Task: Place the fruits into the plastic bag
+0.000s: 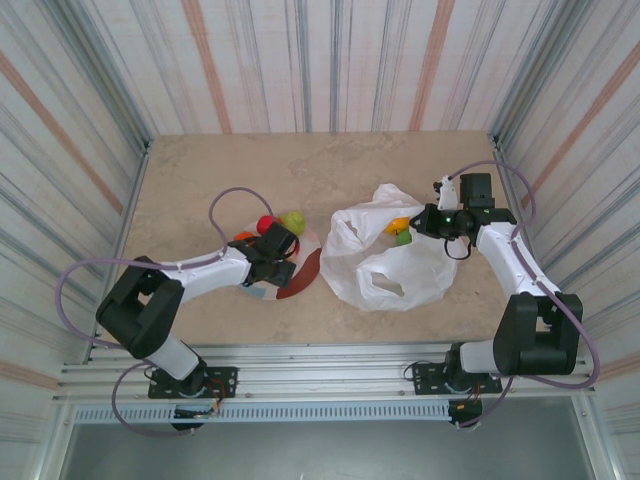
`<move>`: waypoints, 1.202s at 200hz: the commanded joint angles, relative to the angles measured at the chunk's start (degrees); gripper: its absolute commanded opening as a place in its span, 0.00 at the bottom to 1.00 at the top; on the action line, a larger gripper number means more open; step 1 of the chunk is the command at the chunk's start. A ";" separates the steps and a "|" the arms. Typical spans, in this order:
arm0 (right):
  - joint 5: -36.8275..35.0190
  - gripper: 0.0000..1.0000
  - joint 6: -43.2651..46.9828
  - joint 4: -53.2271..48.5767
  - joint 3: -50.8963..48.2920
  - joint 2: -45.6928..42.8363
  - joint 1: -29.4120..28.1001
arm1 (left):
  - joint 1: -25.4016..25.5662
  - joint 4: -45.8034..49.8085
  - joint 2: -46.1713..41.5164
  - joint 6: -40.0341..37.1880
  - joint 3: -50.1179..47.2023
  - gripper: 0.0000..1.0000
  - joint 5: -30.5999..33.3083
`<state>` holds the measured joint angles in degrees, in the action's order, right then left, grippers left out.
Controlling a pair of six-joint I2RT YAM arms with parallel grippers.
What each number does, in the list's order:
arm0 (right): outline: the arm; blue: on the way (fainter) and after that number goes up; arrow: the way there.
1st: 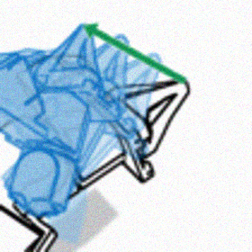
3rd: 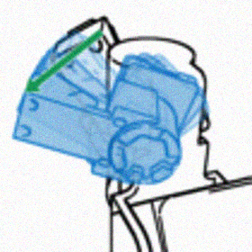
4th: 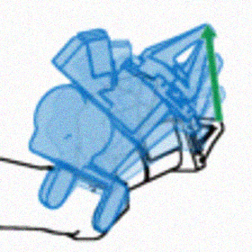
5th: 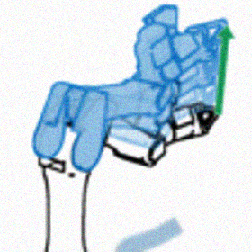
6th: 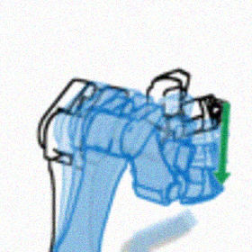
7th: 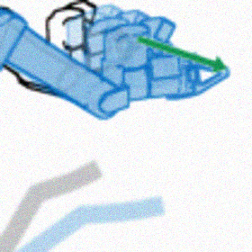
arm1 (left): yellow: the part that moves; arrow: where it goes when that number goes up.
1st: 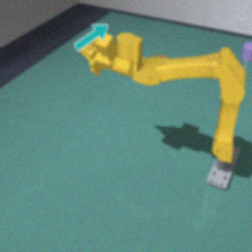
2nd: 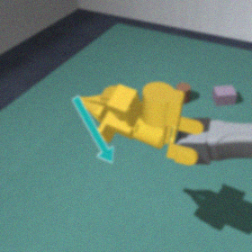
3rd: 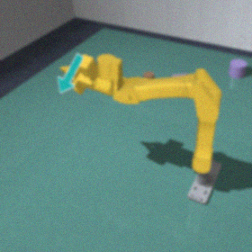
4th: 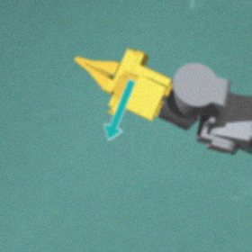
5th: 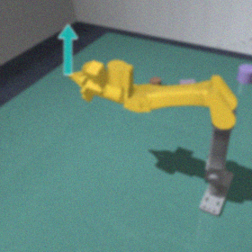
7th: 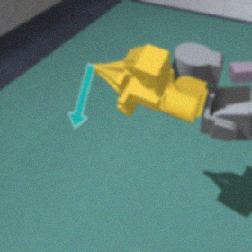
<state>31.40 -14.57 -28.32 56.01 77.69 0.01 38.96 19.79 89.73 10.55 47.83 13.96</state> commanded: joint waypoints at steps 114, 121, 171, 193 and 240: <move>0.87 0.00 -0.73 0.09 -0.64 0.36 -0.33 | 0.17 -1.98 -16.27 4.56 -5.75 0.66 -0.47; 0.86 0.00 -0.73 0.04 -0.66 0.26 -0.29 | 0.88 -3.62 -17.26 4.72 -5.88 0.66 -2.83; 1.12 0.00 -1.16 0.67 -0.49 0.85 -0.76 | 10.64 -19.83 -16.41 6.98 -5.80 0.65 -15.21; 1.11 0.00 -1.11 0.54 -0.02 1.12 -0.89 | 13.03 -22.69 -10.09 7.38 -2.27 0.65 -18.07; 0.77 0.00 -0.38 -0.61 0.24 0.61 -0.96 | 14.85 -23.83 2.66 7.38 6.57 0.64 -22.31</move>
<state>31.77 -14.59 -28.32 55.86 78.37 -0.73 53.39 -1.23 88.82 16.84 50.06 -4.47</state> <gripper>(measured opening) 0.049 0.684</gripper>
